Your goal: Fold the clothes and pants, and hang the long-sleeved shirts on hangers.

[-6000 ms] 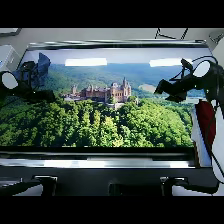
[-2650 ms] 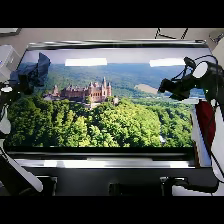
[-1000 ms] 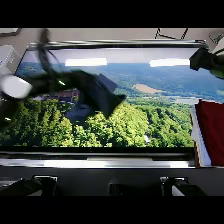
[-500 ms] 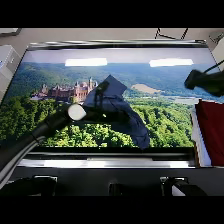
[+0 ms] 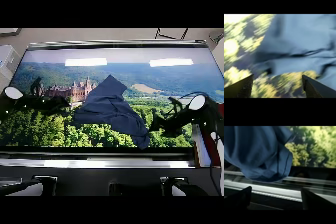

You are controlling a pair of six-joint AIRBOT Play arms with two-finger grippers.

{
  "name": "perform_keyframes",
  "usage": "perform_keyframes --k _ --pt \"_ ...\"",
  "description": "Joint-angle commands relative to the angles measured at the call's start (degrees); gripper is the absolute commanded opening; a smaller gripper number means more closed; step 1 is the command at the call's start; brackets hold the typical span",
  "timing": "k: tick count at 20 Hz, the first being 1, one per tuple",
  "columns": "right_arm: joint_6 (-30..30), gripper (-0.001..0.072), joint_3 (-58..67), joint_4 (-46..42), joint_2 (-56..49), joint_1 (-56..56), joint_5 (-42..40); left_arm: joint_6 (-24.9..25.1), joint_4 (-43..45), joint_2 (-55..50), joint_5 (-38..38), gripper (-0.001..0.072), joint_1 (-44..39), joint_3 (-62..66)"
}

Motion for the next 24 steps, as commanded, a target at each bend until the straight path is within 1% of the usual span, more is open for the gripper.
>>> perform_keyframes --k 1,3,5,7,10,11,12,13,14,15,16,17,18,19,20,21,23,24 --pt "-0.7 0.0708 -8.5 3.6 -0.1 0.0 -2.8 5.8 -8.4 -1.7 3.5 0.0718 3.8 -9.4" --pt "-0.6 0.0708 -10.2 3.0 -0.1 0.0 -3.7 9.6 -15.3 -4.0 6.4 0.0718 1.1 -11.1" --pt "-0.7 0.0708 -11.7 3.2 -0.1 0.0 -4.6 10.3 -19.0 -6.6 8.8 0.0718 -2.1 -10.9" --pt "-1.1 0.0708 -13.0 3.2 -0.1 0.0 -5.3 10.3 -21.0 -8.1 11.5 0.0718 -4.7 -10.9" --pt "-1.7 0.0718 -15.3 4.2 -0.1 0.1 -7.9 11.1 -21.3 -8.9 14.2 0.0715 -7.3 -10.9" --pt "-1.9 0.0718 -16.2 5.3 -0.1 0.3 -9.4 11.1 -21.3 -8.9 15.0 0.0615 -7.9 -10.9" --pt "-2.3 0.0718 -17.2 6.8 -0.1 1.3 -11.4 11.1 -21.4 -8.9 15.6 0.0372 -8.1 -10.9" --pt "-2.7 0.0718 -18.1 8.2 -0.2 2.8 -13.4 11.1 -21.6 -8.9 15.8 0.0172 -8.2 -10.9" --pt "-2.8 0.0718 -18.7 9.2 -0.2 5.0 -16.2 11.1 -21.5 -8.9 15.8 0.0098 -8.2 -10.9" --pt "-2.8 0.0718 -18.8 9.7 -0.2 7.2 -18.9 11.1 -21.5 -8.9 15.8 0.0054 -8.2 -10.9" --pt "-1.9 0.0717 -18.8 9.9 -0.2 9.4 -21.9 11.2 -21.5 -8.7 15.7 0.0023 -8.2 -10.9" --pt "0.3 0.0713 -18.8 9.9 -0.2 11.0 -24.3 11.2 -21.5 -8.5 15.6 0.0023 -8.2 -10.9" --pt "2.2 0.0634 -18.8 9.9 -0.2 12.3 -26.0 11.4 -21.5 -8.1 15.6 0.0023 -8.2 -10.9" --pt "3.0 0.0448 -18.8 9.9 -0.2 12.8 -26.8 12.2 -21.5 -7.4 15.7 0.0022 -8.2 -10.8" --pt "3.0 0.0209 -18.7 9.9 -0.2 12.9 -26.8 13.2 -21.5 -6.4 15.8 0.0022 -8.0 -10.6" --pt "2.9 0.0040 -18.3 9.7 -0.1 12.7 -25.9 14.0 -21.5 -5.2 15.3 0.0022 -7.6 -9.9" --pt "1.0 0.0035 -14.7 7.3 1.0 12.6 -23.0 15.1 -21.5 -1.4 14.7 0.0022 -6.2 -6.8" --pt "0.9 0.0034 -11.0 4.2 2.6 12.6 -21.8 16.4 -21.5 1.8 14.8 0.0021 -5.2 -4.1"
